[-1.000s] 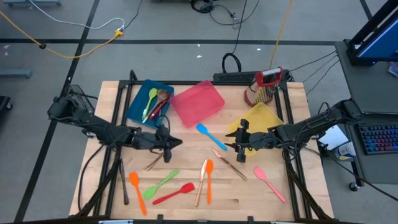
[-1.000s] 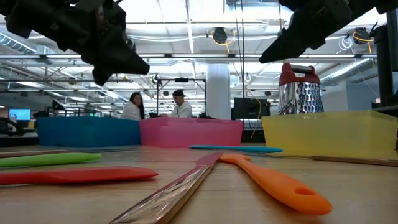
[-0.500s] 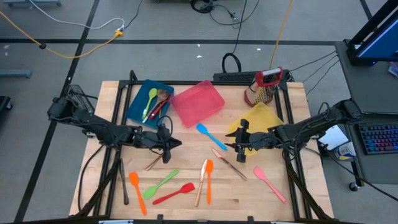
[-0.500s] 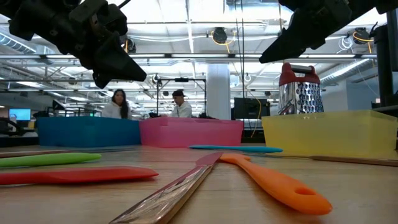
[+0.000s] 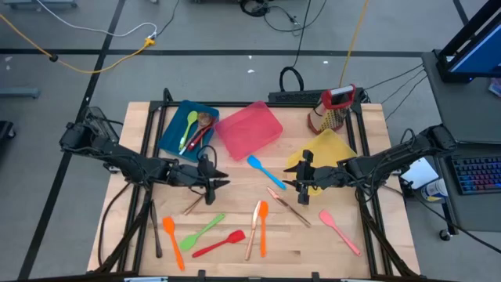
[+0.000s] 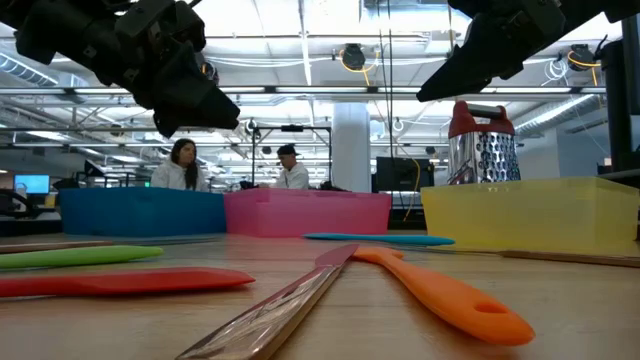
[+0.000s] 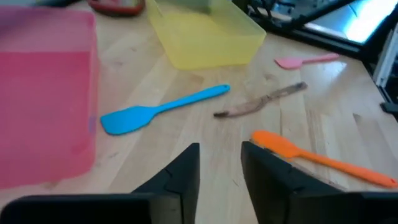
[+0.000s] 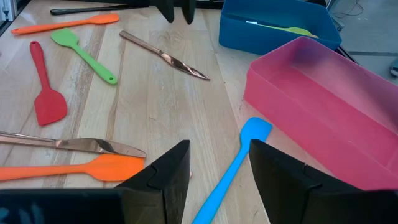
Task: Pick & Place Kitchen Items
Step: Put the left gold knife into the pink bin
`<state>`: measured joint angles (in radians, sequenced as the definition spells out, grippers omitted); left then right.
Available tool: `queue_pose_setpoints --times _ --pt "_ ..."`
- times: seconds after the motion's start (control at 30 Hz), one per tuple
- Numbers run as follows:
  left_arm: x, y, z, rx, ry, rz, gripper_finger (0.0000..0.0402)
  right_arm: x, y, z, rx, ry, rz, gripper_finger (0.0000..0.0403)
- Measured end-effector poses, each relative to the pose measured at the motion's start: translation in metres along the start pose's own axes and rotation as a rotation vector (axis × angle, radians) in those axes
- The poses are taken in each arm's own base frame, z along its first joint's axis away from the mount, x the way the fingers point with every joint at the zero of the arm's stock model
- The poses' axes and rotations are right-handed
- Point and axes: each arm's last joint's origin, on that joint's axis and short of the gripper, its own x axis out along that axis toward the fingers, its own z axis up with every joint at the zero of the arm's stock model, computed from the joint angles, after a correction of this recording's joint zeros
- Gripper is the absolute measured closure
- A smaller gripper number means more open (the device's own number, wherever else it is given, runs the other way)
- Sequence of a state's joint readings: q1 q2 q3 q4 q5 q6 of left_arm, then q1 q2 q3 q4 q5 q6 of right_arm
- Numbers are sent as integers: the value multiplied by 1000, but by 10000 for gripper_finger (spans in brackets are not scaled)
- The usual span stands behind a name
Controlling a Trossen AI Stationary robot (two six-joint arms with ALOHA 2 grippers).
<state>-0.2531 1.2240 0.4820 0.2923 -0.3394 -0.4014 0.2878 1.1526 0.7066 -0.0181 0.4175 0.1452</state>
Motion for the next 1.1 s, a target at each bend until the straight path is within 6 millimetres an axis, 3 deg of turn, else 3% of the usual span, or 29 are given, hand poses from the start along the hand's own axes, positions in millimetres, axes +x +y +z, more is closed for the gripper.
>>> queue_pose_setpoints --times 0.33,0.8,1.1 --pt "-8 -19 2 76 -127 41 297 0 1 5 20 -45 6 243" --pt "-27 -37 -33 7 -2 149 309 0 1 5 24 -54 7 243" --pt "-37 -28 -57 46 183 242 309 1 1 5 22 -50 7 243"
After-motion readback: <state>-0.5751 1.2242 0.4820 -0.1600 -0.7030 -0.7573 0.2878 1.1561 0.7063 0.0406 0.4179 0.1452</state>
